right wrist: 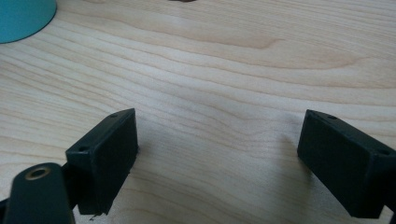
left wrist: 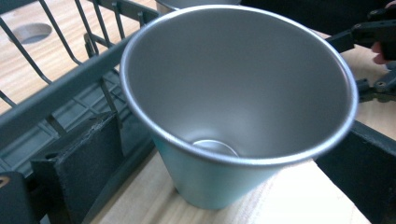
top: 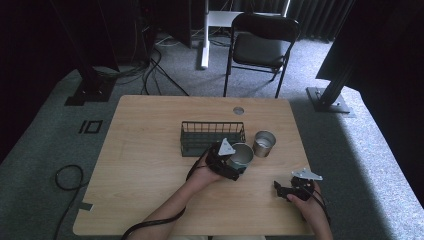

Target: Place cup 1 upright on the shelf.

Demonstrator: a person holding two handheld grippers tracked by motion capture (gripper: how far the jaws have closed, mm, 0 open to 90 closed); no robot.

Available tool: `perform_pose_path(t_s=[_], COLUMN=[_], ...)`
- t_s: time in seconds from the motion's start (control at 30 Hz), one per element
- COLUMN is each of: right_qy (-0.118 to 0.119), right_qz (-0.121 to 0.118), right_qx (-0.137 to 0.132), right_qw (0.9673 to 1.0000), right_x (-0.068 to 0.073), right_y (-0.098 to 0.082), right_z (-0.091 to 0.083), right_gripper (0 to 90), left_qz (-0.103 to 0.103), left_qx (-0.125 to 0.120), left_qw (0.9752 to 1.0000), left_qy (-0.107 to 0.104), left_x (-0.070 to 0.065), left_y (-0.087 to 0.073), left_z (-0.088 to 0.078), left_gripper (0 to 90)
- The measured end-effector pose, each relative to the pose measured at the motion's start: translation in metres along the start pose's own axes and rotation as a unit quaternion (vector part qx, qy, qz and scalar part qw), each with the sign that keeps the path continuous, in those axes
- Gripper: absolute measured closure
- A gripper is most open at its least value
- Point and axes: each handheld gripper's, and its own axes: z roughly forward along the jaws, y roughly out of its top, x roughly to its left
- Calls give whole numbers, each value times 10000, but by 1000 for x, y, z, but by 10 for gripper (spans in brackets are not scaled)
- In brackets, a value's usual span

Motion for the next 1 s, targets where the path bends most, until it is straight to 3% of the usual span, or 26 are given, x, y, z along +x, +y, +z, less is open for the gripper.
perform_pose_path(t_s=[0.33,0.37,0.43,0.53,1.0], right_qy=[-1,0,0,1,-1], right_qz=[0,-1,0,-1,2], right_qx=[-2,-2,-3,-3,1], right_qw=[10000,10000,10000,10000,10000], right_x=[0,0,0,0,0], right_y=[0,0,0,0,0], right_z=[0,0,0,0,0], right_gripper=[118,118,118,118,118], left_qz=[92,83,91,105,52], left_qx=[89,62,62,24,-45], left_qw=[9999,9999,9999,9998,9997], left_qy=[68,90,126,179,228], left_x=[-3,-3,-3,-4,-2], left_y=[2,3,4,4,1], left_z=[12,12,13,14,6], left_gripper=[26,79,80,152,167])
